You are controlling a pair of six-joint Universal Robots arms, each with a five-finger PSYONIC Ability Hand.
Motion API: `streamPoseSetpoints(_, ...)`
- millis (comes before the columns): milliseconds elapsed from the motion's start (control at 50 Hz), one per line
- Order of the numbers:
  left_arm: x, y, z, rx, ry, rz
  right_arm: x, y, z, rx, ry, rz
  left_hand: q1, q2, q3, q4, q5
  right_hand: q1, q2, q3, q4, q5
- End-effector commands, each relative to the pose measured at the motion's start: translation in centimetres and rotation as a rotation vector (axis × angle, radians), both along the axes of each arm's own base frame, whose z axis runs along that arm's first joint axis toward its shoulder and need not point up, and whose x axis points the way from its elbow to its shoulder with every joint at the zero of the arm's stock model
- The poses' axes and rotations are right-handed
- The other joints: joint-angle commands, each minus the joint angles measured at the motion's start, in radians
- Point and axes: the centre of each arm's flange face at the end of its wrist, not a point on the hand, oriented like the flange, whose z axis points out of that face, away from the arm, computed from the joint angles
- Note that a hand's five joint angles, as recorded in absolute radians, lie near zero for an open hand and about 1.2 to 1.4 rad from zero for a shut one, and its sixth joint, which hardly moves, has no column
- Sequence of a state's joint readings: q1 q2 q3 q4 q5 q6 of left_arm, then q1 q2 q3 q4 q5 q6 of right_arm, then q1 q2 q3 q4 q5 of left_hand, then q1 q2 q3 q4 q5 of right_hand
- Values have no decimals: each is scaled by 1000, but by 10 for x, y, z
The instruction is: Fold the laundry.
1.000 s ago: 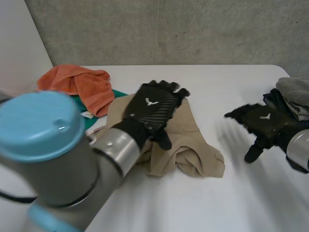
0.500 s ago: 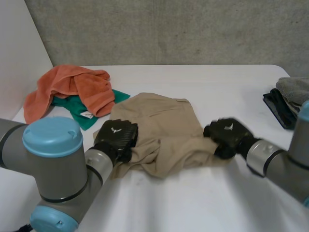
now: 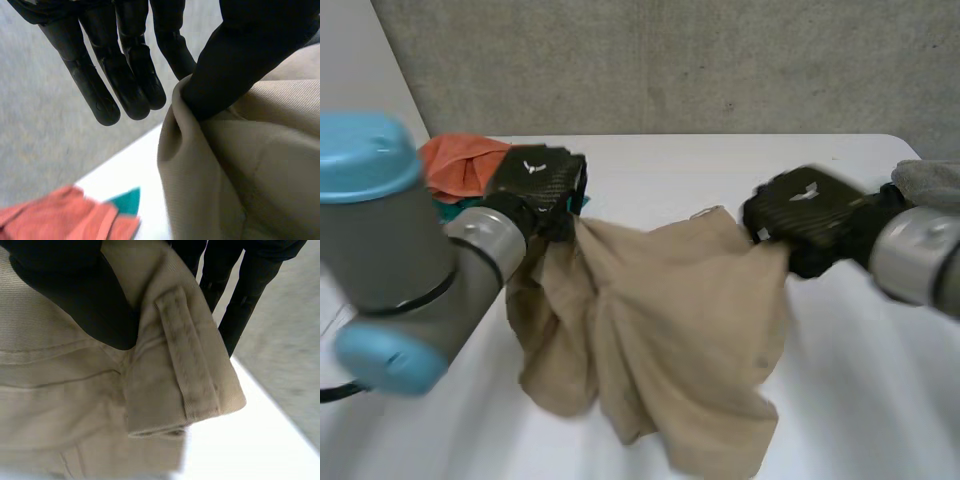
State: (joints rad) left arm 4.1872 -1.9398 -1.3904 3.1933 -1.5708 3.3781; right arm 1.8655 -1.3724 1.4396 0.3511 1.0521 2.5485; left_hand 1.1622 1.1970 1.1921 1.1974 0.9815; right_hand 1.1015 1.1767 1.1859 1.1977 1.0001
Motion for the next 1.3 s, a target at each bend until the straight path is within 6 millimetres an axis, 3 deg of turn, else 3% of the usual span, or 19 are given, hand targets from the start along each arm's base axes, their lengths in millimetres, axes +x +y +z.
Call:
streamPoseSetpoints(20,3,-86,-47,-77,-117,90,50,-1,-46,58,0,-62,234,199,204,199,240,295,220,210,199,222)
streamPoseSetpoints(40,5,-102,-47,-125,-120,110,53,-3,-48,45,-7,-74,234,199,204,199,240,295,220,210,199,222)
streamPoseSetpoints(100,8,-126,-43,-225,-93,138,61,-15,-51,-25,-55,-153,234,199,204,199,240,295,220,210,199,222)
streamPoseSetpoints(160,8,-133,-37,-293,-62,154,63,-30,-52,-94,-104,-218,234,199,204,199,240,295,220,210,199,222)
streamPoseSetpoints(180,6,-133,-34,-318,-44,155,65,-32,-52,-110,-113,-226,153,118,123,118,159,295,220,210,199,222)
streamPoseSetpoints(240,0,-127,-35,-319,-38,139,70,-39,-46,-160,-164,-245,-459,-494,-489,-494,-453,295,220,210,199,222)
streamPoseSetpoints(260,-3,-118,-33,-308,-31,125,71,-41,-45,-167,-173,-247,-743,-778,-773,-778,-737,295,220,210,199,222)
streamPoseSetpoints(320,-9,-98,-14,-319,4,104,74,-51,-44,-193,-193,-258,-907,-942,-937,-942,-901,295,220,210,199,222)
streamPoseSetpoints(340,-10,-83,-2,-321,27,92,74,-53,-45,-193,-191,-261,-910,-945,-940,-946,-904,295,220,210,199,222)
streamPoseSetpoints(420,-5,-49,12,-295,57,93,78,-63,-52,-195,-185,-277,-896,-931,-926,-931,-890,295,220,210,199,222)
streamPoseSetpoints(480,-5,-25,10,-262,46,84,78,-68,-56,-207,-168,-296,-890,-925,-920,-925,-884,295,220,210,199,222)
streamPoseSetpoints(520,-9,6,10,-219,28,49,77,-71,-59,-208,-158,-308,-887,-922,-917,-922,-881,295,220,210,199,222)
streamPoseSetpoints(640,-15,82,-19,-65,-73,-89,74,-81,-67,-208,-140,-327,-808,-843,-838,-843,-802,295,220,210,199,222)
streamPoseSetpoints(720,-19,118,-40,-12,-118,-181,69,-86,-70,-204,-135,-341,-761,-796,-791,-796,-755,295,220,210,199,222)
streamPoseSetpoints(800,-24,136,-50,-2,-132,-224,69,-87,-72,-199,-131,-343,-693,-728,-723,-729,-687,295,220,210,199,222)
streamPoseSetpoints(940,-23,130,-65,48,-123,-161,59,-94,-76,-187,-119,-370,-693,-728,-723,-728,-687,295,220,210,199,222)
streamPoseSetpoints(1220,-45,114,-119,155,-159,-161,47,-102,-82,-171,-107,-399,-711,-746,-741,-746,-705,295,220,210,199,222)
streamPoseSetpoints(1260,-48,111,-121,142,-151,-158,46,-102,-83,-168,-103,-397,-618,-652,-647,-653,-611,295,220,210,199,222)
streamPoseSetpoints(1300,-53,107,-119,113,-124,-157,46,-101,-83,-167,-103,-397,-179,-213,-209,-214,-172,295,220,210,199,222)
